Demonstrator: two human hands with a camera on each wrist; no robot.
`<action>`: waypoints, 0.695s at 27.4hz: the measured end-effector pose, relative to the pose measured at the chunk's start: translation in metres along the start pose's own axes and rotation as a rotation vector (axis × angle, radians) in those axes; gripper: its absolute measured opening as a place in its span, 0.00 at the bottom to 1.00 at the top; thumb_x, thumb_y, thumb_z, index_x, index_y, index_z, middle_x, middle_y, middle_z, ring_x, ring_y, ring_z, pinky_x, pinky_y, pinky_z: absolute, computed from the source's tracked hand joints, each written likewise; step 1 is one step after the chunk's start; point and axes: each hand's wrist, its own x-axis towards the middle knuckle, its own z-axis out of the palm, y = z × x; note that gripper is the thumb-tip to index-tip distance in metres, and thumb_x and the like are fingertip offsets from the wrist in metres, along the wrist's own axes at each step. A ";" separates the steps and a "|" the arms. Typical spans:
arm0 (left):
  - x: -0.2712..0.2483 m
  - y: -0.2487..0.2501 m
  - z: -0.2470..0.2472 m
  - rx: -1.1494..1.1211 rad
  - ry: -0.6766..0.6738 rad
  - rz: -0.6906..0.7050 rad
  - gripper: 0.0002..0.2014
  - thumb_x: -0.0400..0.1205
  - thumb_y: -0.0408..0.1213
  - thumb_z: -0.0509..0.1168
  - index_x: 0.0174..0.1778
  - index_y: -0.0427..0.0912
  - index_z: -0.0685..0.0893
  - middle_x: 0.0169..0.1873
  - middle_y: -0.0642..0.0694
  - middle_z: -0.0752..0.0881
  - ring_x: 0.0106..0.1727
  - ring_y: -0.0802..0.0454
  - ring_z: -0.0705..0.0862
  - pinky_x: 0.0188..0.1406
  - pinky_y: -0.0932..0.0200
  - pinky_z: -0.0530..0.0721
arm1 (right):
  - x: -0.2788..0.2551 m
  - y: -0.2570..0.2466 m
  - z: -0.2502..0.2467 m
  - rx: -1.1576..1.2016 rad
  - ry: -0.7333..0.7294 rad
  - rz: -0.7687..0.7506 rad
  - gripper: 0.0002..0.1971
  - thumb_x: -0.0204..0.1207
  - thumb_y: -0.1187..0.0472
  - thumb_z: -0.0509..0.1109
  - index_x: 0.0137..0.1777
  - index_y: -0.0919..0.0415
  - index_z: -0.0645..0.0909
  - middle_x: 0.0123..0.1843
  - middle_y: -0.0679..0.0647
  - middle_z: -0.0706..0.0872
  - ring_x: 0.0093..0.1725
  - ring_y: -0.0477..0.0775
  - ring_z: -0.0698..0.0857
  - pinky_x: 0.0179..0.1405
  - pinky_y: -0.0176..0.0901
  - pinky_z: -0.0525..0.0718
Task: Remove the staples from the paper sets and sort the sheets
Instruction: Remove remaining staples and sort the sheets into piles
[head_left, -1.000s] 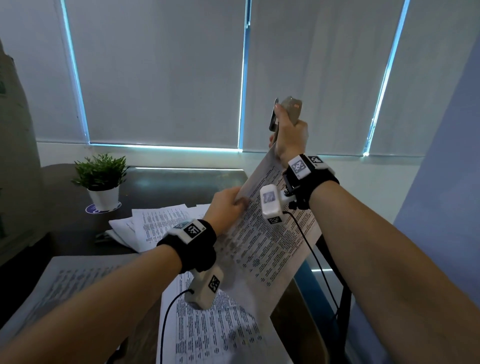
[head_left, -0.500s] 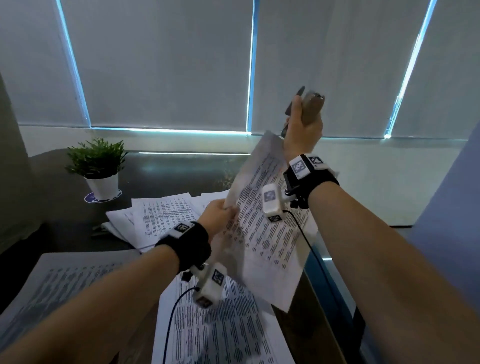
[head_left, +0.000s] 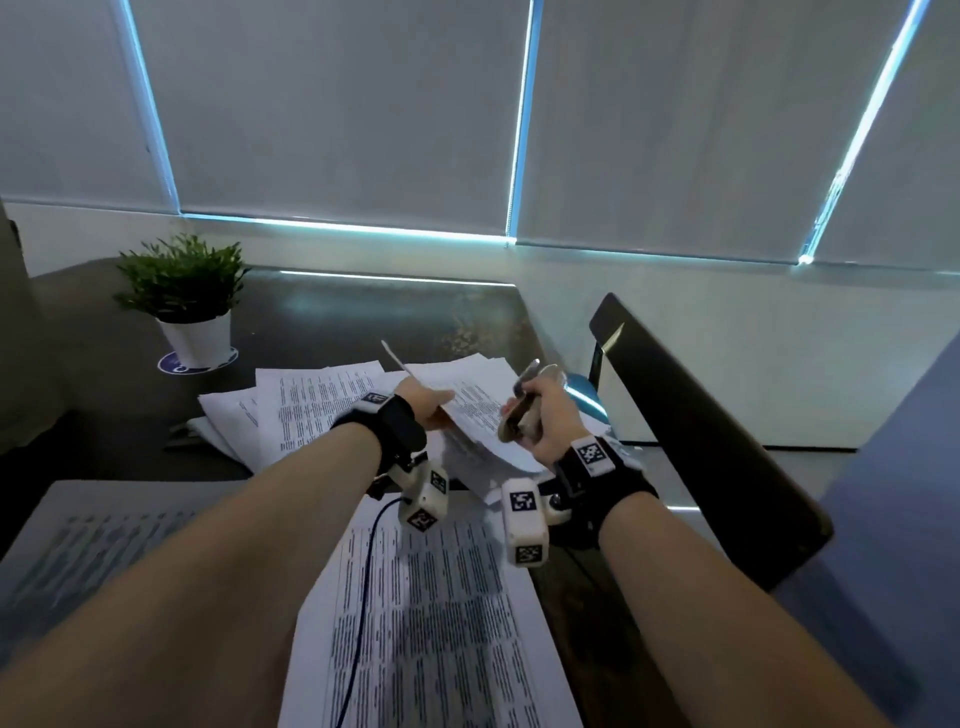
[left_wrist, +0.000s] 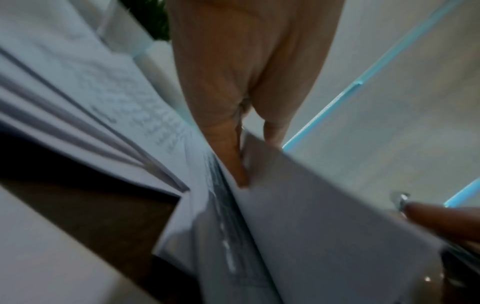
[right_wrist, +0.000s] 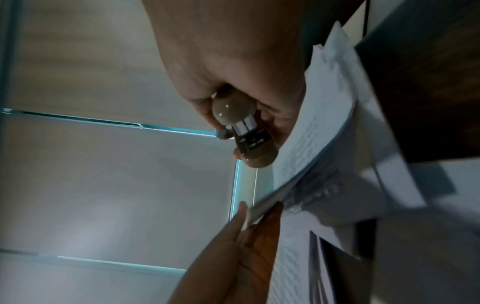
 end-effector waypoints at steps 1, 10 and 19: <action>-0.010 0.001 -0.005 0.072 0.024 0.008 0.10 0.84 0.34 0.65 0.52 0.27 0.80 0.57 0.26 0.83 0.53 0.38 0.82 0.48 0.46 0.85 | -0.007 0.008 0.004 -0.019 -0.024 0.026 0.08 0.82 0.64 0.64 0.40 0.63 0.77 0.30 0.57 0.82 0.28 0.51 0.82 0.32 0.42 0.81; -0.119 -0.055 -0.094 0.555 0.164 -0.003 0.11 0.82 0.28 0.60 0.35 0.41 0.70 0.31 0.44 0.69 0.31 0.50 0.68 0.34 0.61 0.70 | -0.078 0.102 0.023 0.222 -0.146 0.233 0.10 0.86 0.57 0.62 0.49 0.64 0.72 0.39 0.62 0.80 0.35 0.55 0.81 0.28 0.44 0.82; -0.148 -0.129 -0.094 0.782 0.030 -0.106 0.43 0.74 0.45 0.74 0.77 0.28 0.60 0.75 0.27 0.62 0.79 0.33 0.58 0.78 0.47 0.59 | -0.086 0.125 0.008 -0.014 -0.119 0.129 0.10 0.82 0.56 0.69 0.52 0.64 0.79 0.44 0.62 0.86 0.44 0.56 0.87 0.41 0.49 0.86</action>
